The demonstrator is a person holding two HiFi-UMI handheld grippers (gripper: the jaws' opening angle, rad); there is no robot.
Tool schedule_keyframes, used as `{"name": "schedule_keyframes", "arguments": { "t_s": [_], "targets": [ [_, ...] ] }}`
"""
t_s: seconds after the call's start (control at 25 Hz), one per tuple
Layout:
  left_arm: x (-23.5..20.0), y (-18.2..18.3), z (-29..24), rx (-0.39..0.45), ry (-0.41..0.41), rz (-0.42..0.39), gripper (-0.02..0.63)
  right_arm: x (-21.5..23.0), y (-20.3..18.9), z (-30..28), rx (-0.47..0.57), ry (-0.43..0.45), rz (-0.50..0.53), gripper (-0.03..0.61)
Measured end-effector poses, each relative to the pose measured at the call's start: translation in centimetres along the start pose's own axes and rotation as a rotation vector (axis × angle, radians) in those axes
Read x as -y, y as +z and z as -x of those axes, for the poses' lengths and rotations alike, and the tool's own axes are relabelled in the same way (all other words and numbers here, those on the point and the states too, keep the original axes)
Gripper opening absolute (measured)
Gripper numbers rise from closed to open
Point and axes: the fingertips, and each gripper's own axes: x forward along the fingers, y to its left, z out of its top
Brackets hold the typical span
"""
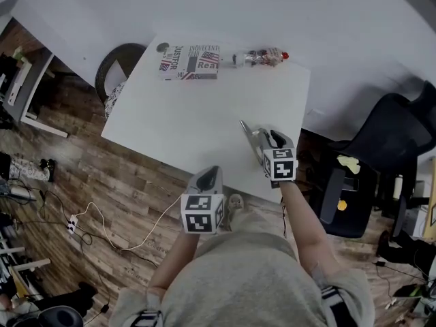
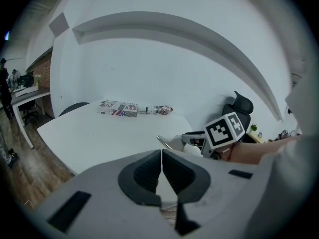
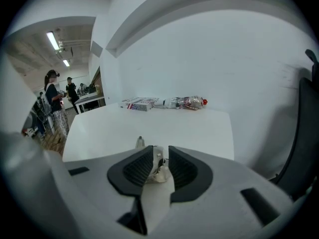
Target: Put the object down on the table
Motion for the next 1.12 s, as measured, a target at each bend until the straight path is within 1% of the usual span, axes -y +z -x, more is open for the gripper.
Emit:
{"name": "schedule_keyframes", "arguments": {
  "t_s": [0.24, 0.44, 0.6, 0.88, 1.12],
  "targets": [
    [0.0, -1.3, 2.1, 0.011, -0.007, -0.004, 0.011, -1.4, -0.2, 3.7, 0.045, -0.007, -0.044, 0.096],
    [0.4, -3.1, 4.6, 0.016, -0.020, -0.016, 0.011, -4.0, -0.4, 8.2, 0.091, 0.005, -0.062, 0.089],
    [0.9, -4.7, 7.1, 0.026, -0.027, -0.023, 0.011, -6.8, -1.2, 12.4, 0.127, 0.016, -0.074, 0.058],
    [2.0, -7.9, 11.8, 0.053, -0.034, -0.032, 0.011, -12.0, -3.5, 19.8, 0.180, 0.047, -0.087, -0.005],
    [2.8, -10.7, 15.7, 0.065, -0.025, -0.024, 0.011, -15.4, -4.8, 25.3, 0.225, 0.081, -0.072, -0.005]
  ]
}}
